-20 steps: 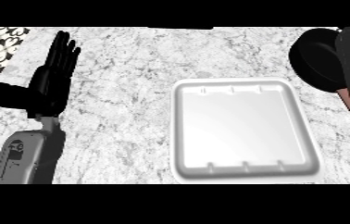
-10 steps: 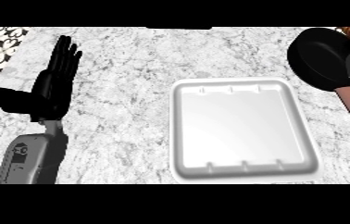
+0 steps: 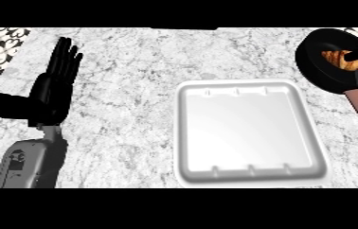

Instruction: Pick the croissant from the tray and place it in the pot

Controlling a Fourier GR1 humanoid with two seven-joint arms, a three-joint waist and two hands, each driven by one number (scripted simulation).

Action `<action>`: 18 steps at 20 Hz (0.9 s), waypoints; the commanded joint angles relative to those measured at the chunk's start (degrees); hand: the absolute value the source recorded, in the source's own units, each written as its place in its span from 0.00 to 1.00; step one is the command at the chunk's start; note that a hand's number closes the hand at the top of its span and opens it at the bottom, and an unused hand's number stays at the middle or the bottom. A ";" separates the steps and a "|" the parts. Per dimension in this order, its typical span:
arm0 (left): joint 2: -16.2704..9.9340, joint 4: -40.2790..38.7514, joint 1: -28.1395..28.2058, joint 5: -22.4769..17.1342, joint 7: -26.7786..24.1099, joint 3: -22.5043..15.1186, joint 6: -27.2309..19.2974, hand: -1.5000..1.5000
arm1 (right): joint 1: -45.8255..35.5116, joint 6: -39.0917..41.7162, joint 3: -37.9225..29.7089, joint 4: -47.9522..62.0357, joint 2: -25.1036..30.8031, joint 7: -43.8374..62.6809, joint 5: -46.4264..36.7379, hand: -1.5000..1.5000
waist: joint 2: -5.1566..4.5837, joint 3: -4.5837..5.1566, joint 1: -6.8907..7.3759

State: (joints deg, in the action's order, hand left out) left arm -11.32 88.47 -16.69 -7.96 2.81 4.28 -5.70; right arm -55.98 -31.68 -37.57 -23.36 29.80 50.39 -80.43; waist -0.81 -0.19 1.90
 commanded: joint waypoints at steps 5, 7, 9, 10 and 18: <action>0.15 -2.97 -0.25 0.11 -3.10 0.83 0.78 0.50 | -0.38 -14.19 -1.59 0.24 -0.52 -11.18 4.67 0.00 | -0.41 0.03 0.51; 1.17 -0.80 -1.63 1.83 0.57 -0.58 -2.06 0.50 | -3.04 -16.44 -1.32 -2.42 -1.78 -10.03 5.05 0.00 | 0.20 0.07 -0.05; 0.65 -0.20 0.07 0.80 0.04 -0.01 -0.73 0.50 | -2.32 -18.88 -3.47 -3.99 -1.02 -10.97 7.93 0.00 | 0.43 0.09 -0.51; 0.47 0.70 -0.96 0.18 1.27 0.19 -0.66 0.50 | -3.79 -20.45 -4.24 -2.69 -0.47 -9.83 8.06 0.00 | 0.05 0.05 0.45; -0.20 2.58 1.81 0.33 2.21 0.93 -0.72 0.50 | 3.44 -29.54 -7.26 -11.31 -2.30 -19.25 17.91 0.00 | 0.72 0.09 -1.11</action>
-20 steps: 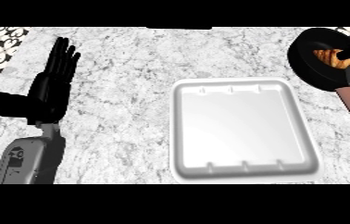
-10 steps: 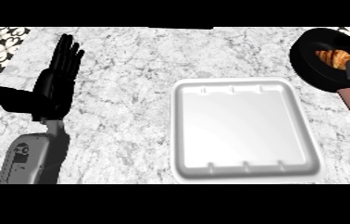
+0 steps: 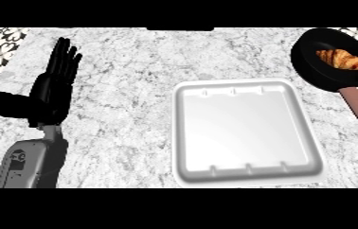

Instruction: Pick the croissant from the tray and place it in the pot

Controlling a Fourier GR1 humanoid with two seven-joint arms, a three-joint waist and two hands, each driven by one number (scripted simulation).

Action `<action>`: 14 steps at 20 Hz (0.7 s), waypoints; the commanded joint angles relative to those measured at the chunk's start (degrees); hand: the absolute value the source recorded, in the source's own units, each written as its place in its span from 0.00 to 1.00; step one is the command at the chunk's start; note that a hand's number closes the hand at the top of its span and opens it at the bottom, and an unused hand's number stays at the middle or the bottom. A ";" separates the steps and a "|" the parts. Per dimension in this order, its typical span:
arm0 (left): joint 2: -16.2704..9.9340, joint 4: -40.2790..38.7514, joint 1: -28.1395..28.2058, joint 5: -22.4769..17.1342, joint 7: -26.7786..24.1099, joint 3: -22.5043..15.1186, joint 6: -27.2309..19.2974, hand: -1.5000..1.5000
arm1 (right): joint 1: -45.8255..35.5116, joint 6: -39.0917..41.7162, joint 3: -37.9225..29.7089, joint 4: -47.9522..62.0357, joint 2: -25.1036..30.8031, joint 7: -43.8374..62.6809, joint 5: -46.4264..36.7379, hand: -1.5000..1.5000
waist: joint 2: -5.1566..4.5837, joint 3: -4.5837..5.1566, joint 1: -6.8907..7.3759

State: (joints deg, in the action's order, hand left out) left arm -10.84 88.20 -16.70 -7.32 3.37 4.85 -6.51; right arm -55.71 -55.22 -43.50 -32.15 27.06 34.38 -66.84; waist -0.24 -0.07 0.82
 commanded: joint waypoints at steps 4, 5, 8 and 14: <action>-1.08 1.69 2.86 -0.28 -0.68 1.80 0.33 0.50 | 8.68 -4.42 1.26 -15.40 -4.85 -4.14 7.06 0.00 | 0.78 0.11 -1.74; -3.03 -4.51 0.74 -1.95 -2.61 4.08 3.20 0.50 | 8.06 -3.47 1.41 -17.28 -4.43 -3.73 7.71 0.00 | 0.61 0.14 -2.13; 1.21 3.39 2.47 1.17 2.11 -0.46 -1.97 0.50 | 16.78 -1.64 2.46 -27.62 -7.17 -6.41 14.11 0.00 | 0.79 0.07 -1.86; -0.60 0.16 2.65 0.63 0.08 1.35 0.39 0.50 | 31.78 4.38 4.96 -51.64 -14.53 0.80 10.45 0.00 | 0.75 0.15 -2.33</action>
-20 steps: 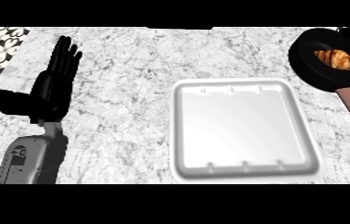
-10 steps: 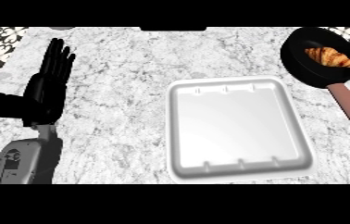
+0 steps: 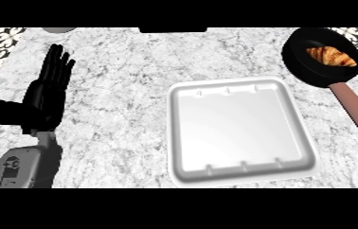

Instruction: Pick the croissant from the tray and place it in the pot

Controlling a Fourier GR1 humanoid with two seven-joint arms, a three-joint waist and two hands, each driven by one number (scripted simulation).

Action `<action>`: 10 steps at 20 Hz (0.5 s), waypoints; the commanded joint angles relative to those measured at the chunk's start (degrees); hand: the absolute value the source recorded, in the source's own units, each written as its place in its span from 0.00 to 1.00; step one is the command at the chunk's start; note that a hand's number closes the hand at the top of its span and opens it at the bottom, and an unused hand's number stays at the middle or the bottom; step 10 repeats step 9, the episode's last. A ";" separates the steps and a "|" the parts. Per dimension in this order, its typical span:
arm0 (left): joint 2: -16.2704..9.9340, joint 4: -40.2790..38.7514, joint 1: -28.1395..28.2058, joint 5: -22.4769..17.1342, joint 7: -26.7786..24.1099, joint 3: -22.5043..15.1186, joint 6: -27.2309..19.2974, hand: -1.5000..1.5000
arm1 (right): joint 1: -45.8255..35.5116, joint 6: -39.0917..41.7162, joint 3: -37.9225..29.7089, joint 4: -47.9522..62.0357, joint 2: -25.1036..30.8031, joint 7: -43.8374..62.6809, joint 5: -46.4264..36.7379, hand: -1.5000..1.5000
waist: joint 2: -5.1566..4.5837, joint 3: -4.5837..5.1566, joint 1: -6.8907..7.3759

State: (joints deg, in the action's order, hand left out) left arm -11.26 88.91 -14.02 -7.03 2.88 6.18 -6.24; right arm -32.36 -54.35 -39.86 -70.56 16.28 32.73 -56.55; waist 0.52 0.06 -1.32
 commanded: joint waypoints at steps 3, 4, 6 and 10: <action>-1.85 2.80 2.65 -1.89 0.13 1.56 2.66 0.50 | 17.97 3.90 0.10 -21.12 -3.93 -0.39 8.18 0.00 | -0.03 -0.04 0.05; 0.02 0.15 -1.63 0.65 0.91 0.19 -0.64 0.50 | 17.67 8.26 1.03 -26.85 -5.04 4.51 3.71 0.00 | -0.13 0.01 -0.12; -0.81 1.37 -1.43 -0.66 0.83 0.99 1.11 0.50 | 21.17 6.86 1.81 -30.17 -7.16 4.51 2.58 0.00 | -0.34 -0.03 0.69; -0.23 2.19 -1.83 -0.50 2.31 0.19 0.92 0.50 | 27.78 9.91 0.48 -37.18 -7.48 5.05 6.37 0.00 | -0.32 -0.04 0.65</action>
